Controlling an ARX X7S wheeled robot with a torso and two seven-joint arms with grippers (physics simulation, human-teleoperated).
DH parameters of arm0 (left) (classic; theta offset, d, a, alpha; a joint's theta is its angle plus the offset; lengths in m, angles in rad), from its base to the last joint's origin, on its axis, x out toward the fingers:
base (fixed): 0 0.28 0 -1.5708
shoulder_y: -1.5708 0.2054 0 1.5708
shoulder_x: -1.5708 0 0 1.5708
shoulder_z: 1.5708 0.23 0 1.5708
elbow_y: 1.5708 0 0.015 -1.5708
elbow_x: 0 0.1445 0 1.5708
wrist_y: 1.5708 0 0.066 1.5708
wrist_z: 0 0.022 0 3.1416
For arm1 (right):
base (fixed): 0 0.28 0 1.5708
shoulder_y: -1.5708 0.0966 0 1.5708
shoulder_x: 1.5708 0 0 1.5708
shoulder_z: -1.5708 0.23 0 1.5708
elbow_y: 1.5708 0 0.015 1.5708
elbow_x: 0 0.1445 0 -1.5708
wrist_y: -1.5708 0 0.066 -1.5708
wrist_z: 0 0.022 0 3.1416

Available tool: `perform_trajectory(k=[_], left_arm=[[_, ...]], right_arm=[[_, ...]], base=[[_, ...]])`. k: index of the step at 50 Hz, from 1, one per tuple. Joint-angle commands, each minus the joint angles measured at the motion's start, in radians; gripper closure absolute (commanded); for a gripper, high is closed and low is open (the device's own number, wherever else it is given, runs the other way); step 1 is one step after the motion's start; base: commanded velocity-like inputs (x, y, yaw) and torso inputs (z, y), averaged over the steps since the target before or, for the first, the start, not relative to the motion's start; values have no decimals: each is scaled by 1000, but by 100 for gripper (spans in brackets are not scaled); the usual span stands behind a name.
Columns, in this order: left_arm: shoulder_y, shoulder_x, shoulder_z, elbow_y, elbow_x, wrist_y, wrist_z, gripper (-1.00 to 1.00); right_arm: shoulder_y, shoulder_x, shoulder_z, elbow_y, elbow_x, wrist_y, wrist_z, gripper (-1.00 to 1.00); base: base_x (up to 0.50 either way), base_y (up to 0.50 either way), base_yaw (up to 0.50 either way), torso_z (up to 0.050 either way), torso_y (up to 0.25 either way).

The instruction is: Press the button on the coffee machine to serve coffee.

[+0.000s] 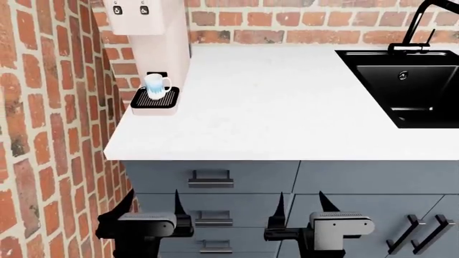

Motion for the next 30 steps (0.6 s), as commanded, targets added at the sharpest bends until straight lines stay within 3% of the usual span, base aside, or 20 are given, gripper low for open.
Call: perform_trajectory(k=[1,6,7,20,24,30], left_arm=[[-2,-2,11,6,-29,-2,-8,-100],[-7,-6,19,6,-11,-15,-31,-100],[1,100,-107,1,102,-24,97,-100],[-6,66,-78,16,6,-90,54,-100],[5,52,-54,28,37,-57,35,-100],[-3,55,-57,171,-42,-182,30,-100]], right_arm=[[3,10,-12,4,9,1,11,-100],[4,14,-17,5,14,3,15,-100],[-6,-102,117,6,-102,7,-121,-100],[-18,-62,72,-7,-51,-13,-81,-100],[-20,-56,62,-16,-46,-17,-73,-100],[-16,-51,61,-89,-6,26,-68,-100]], base=[[0,0,0,0,0],[0,0,0,0,0],[0,0,0,0,0],[0,0,0,0,0],[0,0,0,0,0],[0,0,0,0,0]])
